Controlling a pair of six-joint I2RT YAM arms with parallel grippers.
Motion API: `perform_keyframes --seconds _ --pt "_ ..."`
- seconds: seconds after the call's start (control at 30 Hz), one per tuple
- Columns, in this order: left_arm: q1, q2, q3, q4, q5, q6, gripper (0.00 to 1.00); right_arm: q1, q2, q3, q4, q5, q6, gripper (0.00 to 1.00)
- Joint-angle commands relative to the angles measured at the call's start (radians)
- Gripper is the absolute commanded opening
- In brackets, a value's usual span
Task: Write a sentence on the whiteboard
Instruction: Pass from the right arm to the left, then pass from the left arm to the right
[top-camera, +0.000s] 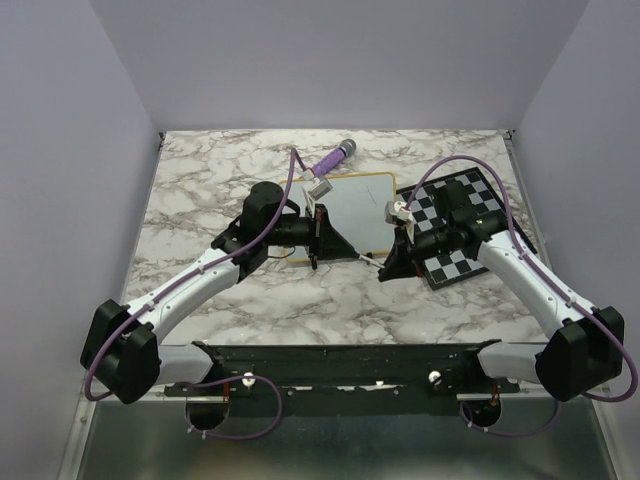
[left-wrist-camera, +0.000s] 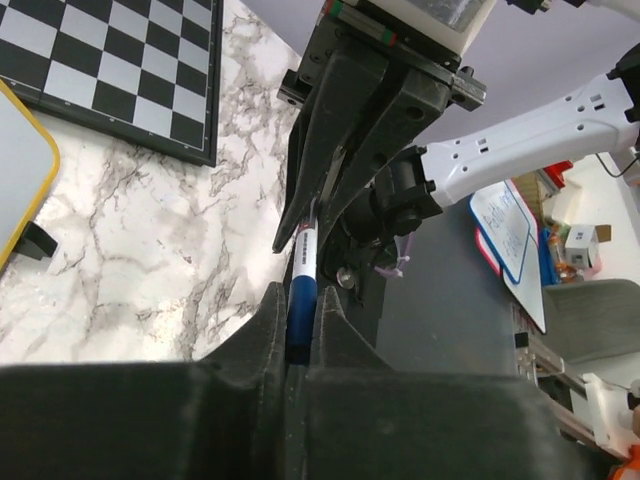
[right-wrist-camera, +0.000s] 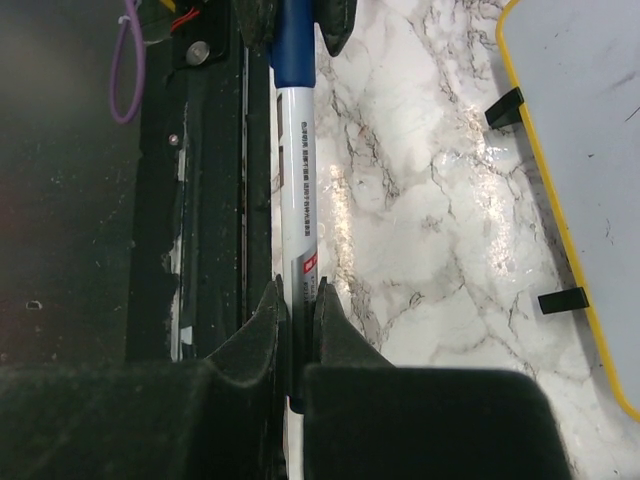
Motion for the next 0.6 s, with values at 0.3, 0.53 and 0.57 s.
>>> perform_keyframes --seconds 0.3,0.53,0.57 --pt "-0.016 -0.076 -0.216 0.508 -0.036 -0.269 0.00 0.005 -0.061 -0.008 0.054 -0.183 0.032 0.73" --pt "-0.041 -0.062 -0.228 0.580 -0.078 -0.282 0.00 0.005 -0.026 -0.064 0.228 -0.231 0.256 0.72" --pt "-0.043 -0.062 -0.231 0.591 -0.094 -0.283 0.00 0.005 -0.021 -0.071 0.248 -0.234 0.276 0.71"
